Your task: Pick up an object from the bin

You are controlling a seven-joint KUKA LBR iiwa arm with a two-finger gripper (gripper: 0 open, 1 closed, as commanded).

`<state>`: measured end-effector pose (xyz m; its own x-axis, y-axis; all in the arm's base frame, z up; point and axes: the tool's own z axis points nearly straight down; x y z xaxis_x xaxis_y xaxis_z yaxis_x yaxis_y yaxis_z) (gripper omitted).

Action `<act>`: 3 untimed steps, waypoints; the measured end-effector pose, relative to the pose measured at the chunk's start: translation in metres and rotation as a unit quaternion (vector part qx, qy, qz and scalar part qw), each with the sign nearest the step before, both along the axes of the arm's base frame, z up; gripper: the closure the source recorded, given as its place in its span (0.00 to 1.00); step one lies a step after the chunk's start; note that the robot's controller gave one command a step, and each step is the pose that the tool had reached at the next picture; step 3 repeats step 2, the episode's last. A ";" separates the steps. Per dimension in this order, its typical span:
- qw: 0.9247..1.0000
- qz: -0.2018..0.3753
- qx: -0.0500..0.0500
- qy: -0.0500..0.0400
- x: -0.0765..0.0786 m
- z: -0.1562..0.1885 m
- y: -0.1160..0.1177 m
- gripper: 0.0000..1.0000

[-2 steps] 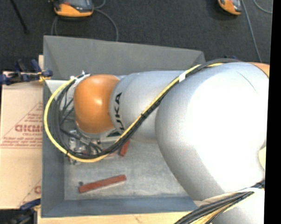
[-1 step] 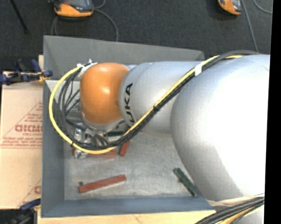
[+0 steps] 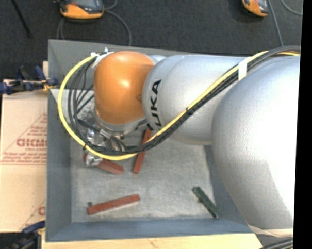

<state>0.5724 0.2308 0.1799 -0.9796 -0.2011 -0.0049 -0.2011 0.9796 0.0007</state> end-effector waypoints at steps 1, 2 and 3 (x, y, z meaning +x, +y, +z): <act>1.000 0.002 -0.001 0.002 0.000 0.014 -0.001 1.00; 0.999 0.044 -0.002 0.003 -0.015 0.080 -0.001 1.00; 0.999 0.044 -0.002 0.003 -0.015 0.080 -0.001 1.00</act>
Offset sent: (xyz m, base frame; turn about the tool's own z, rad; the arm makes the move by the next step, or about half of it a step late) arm -0.0325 0.0002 0.1425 -0.1660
